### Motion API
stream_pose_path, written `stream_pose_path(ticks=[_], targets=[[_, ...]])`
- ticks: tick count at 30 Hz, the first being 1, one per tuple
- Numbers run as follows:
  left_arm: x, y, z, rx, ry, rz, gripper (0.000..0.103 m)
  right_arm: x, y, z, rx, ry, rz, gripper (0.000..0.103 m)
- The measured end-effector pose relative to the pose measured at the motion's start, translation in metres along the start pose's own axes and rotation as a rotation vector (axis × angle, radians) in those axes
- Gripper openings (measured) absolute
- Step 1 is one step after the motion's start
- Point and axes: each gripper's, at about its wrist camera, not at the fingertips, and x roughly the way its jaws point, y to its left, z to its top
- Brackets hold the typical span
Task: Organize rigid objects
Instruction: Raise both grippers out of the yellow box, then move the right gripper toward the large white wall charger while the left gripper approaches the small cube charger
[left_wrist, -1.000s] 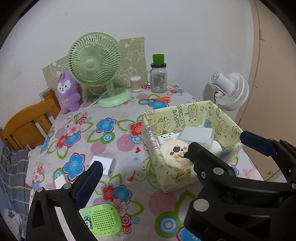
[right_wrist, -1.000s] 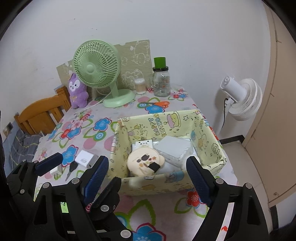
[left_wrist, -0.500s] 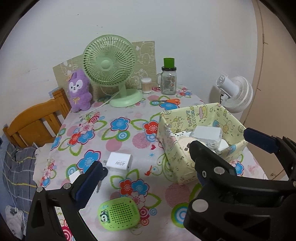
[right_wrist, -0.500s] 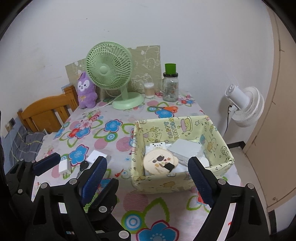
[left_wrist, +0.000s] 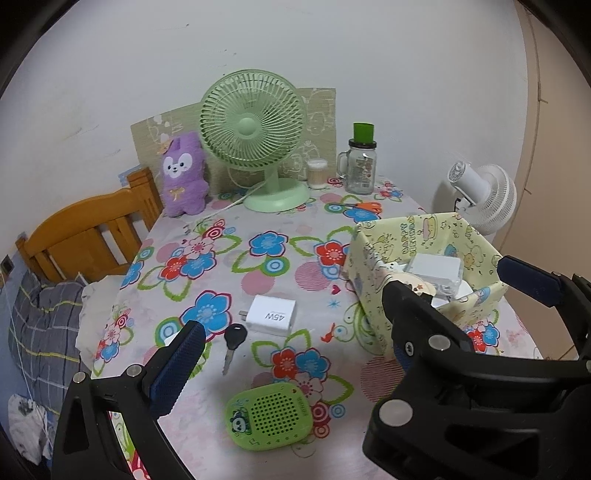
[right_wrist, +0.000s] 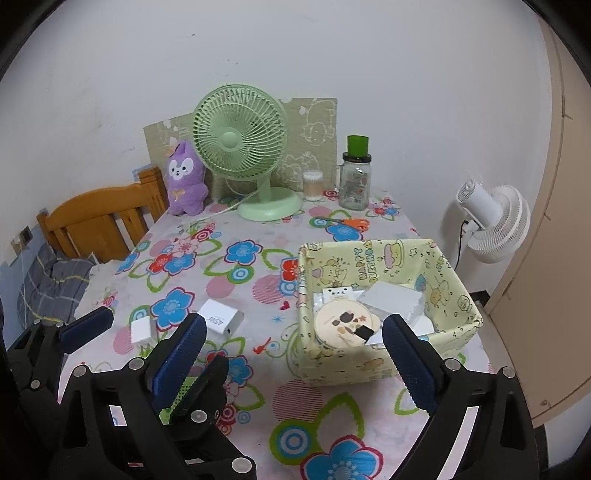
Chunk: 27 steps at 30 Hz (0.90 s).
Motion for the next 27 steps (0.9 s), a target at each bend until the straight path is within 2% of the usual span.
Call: stream_pose_path(ticks=[12, 18, 27], targets=[[0.008, 0.025, -0.011, -0.021, 0.008, 0.033, 0.103, 0.012, 0.026, -0.005, -0.028, -0.005, -0.016, 0.101], [0.012, 0.037, -0.015, -0.03, 0.007, 0.027, 0.103, 0.019, 0.036, -0.007, -0.021, -0.004, 0.013, 0.101], [0.028, 0.054, -0.023, -0.051, 0.029, 0.028, 0.103, 0.035, 0.053, -0.012, -0.036, -0.004, -0.007, 0.101]])
